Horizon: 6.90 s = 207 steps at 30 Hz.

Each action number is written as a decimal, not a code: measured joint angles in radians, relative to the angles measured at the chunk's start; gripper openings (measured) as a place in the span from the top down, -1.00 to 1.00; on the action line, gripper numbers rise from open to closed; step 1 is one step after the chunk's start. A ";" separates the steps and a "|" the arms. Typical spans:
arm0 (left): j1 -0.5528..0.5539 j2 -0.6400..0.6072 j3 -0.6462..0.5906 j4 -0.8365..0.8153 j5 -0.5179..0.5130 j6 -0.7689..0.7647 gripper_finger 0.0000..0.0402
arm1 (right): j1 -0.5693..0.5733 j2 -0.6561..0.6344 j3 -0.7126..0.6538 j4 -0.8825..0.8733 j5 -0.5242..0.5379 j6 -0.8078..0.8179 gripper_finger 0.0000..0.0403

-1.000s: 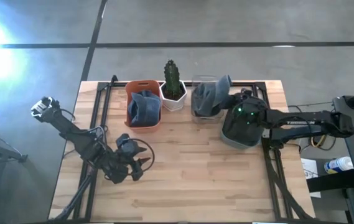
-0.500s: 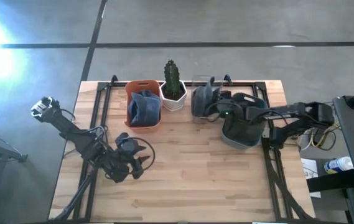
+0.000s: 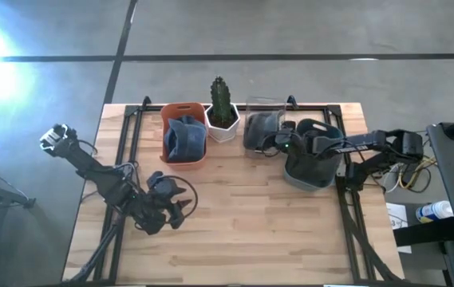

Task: Pick & Place hat
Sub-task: Put the gray cap into the transparent bin, then return to Home Position

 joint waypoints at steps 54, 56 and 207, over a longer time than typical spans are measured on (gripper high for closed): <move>0.611 -0.576 -0.405 0.851 0.746 0.705 0.04 | 0.282 -0.714 0.018 0.170 -0.647 -0.731 -0.04; 0.610 -0.625 -0.421 0.808 0.739 0.712 0.04 | 0.265 -0.750 0.011 0.105 -0.652 -0.748 -0.04; 0.620 -1.242 -1.041 0.826 0.652 1.014 0.04 | 0.271 -1.396 -0.592 -0.093 -0.472 -0.824 -0.04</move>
